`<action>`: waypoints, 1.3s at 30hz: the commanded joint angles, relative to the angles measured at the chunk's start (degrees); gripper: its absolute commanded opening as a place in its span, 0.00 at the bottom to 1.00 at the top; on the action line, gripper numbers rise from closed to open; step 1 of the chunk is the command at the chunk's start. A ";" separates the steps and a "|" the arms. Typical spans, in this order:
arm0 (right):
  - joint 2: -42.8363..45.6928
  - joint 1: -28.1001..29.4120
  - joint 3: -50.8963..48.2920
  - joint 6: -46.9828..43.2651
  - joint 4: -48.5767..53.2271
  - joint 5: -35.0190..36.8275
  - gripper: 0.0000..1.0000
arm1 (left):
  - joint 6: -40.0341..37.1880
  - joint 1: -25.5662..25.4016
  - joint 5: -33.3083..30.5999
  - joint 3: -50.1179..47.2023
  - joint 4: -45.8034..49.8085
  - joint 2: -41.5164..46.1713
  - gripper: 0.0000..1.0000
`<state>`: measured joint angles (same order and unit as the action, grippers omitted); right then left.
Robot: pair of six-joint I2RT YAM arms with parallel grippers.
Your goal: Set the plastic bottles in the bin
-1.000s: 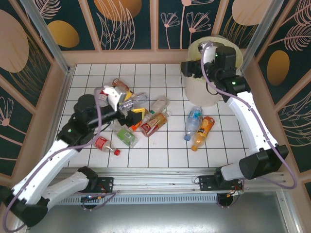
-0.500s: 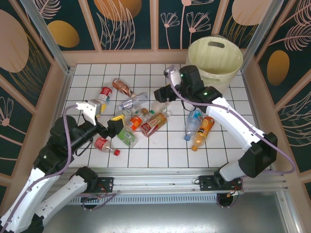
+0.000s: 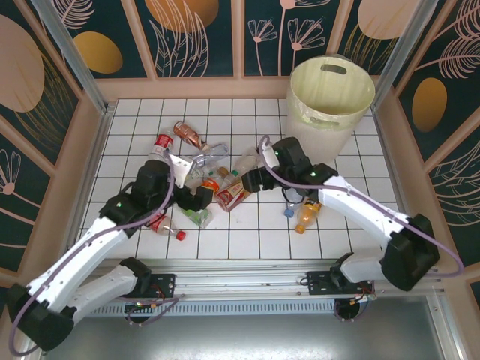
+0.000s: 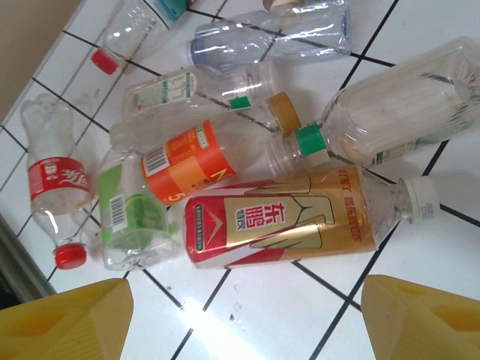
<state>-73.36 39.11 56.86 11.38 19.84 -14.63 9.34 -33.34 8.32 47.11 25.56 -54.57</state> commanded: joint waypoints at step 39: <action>19.00 -7.41 -13.44 5.06 0.03 -1.58 0.81 | -4.28 -11.66 -9.08 23.29 8.67 -50.66 0.77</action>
<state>-55.66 32.16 44.14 15.59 19.88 -15.51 4.36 -44.62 1.19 69.25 32.27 -104.07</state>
